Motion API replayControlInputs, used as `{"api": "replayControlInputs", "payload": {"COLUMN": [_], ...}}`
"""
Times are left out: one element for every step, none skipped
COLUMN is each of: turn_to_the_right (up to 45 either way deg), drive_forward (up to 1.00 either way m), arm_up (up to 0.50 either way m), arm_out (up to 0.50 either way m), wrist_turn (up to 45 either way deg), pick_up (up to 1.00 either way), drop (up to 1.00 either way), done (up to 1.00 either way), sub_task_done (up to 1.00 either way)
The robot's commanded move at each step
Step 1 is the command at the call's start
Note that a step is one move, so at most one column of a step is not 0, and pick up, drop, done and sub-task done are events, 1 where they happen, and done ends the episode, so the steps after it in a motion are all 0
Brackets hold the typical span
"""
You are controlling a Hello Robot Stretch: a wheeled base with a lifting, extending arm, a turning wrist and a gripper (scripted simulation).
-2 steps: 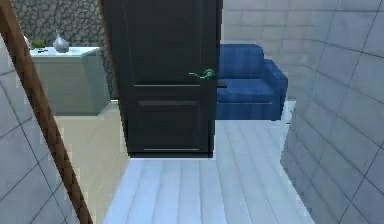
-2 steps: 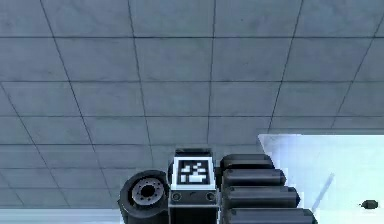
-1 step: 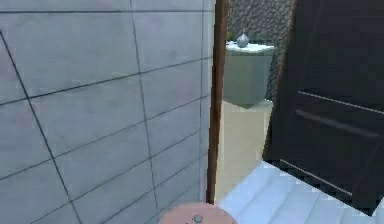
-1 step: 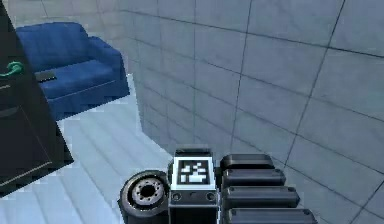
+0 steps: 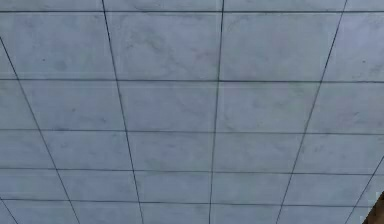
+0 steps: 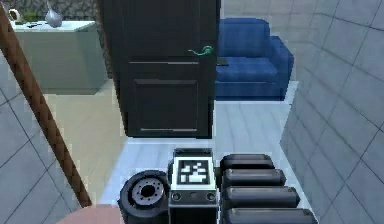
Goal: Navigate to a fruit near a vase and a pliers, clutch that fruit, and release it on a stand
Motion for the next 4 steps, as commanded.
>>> {"api": "replayControlInputs", "payload": {"turn_to_the_right": [-6.0,0.0,-9.0,0.0], "drive_forward": [0.00,0.35,0.00,0.05], "arm_up": [0.00,0.00,0.00,0.00], "arm_out": [0.00,0.00,0.00,0.00], "wrist_turn": [0.0,0.0,0.0,0.0], "pick_up": [0.00,0.00,0.00,0.00], "drop": [0.00,0.00,0.00,0.00], "done": [0.00,0.00,0.00,0.00], "sub_task_done": [0.00,0.00,0.00,0.00]}}
